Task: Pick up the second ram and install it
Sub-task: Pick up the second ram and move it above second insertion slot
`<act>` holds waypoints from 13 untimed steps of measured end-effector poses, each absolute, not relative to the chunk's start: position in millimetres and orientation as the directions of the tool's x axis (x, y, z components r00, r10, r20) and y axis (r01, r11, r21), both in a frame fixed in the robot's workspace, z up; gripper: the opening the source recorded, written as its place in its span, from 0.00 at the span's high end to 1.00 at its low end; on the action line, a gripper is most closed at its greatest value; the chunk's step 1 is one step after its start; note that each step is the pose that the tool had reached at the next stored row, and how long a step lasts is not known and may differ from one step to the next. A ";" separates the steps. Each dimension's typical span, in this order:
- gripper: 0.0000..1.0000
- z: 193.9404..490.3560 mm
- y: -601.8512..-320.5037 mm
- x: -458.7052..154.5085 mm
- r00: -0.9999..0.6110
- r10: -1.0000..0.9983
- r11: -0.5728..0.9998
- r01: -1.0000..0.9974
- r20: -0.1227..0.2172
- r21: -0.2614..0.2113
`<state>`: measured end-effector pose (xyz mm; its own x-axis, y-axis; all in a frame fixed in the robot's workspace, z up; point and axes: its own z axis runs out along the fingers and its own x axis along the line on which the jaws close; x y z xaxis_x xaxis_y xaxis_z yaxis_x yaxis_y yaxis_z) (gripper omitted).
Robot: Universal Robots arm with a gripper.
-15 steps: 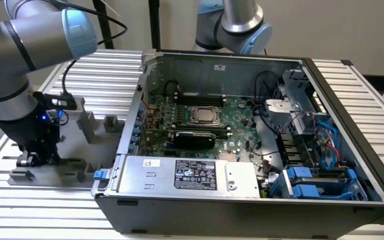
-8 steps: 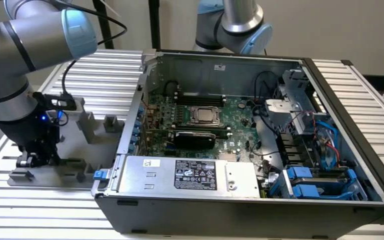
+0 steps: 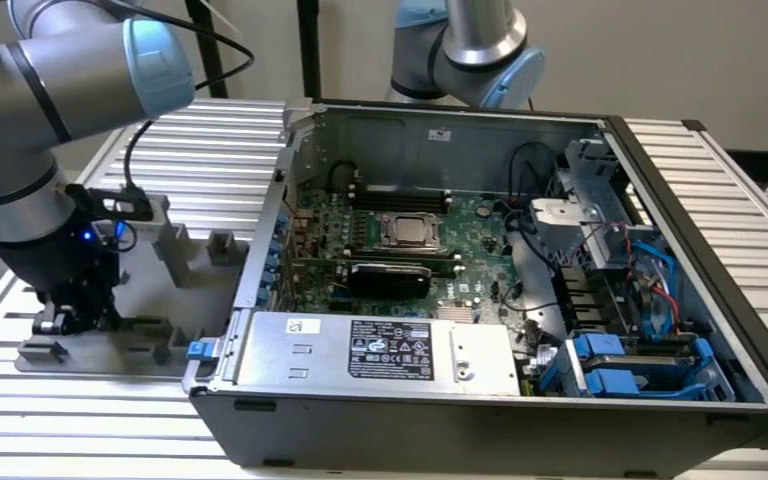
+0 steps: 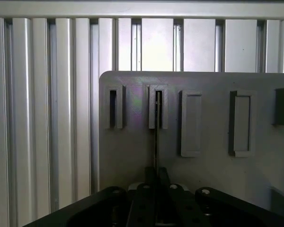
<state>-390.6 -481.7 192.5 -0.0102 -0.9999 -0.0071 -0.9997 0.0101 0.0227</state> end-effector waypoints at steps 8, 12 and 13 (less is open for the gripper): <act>1.00 193.7 -480.8 -390.6 -0.014 -1.000 0.014 -1.000 -0.007 0.023; 1.00 195.6 -480.8 -390.6 -0.014 -1.000 0.014 -1.000 -0.007 0.023; 1.00 196.3 -480.8 -390.6 -0.014 -1.000 0.014 -1.000 -0.007 0.023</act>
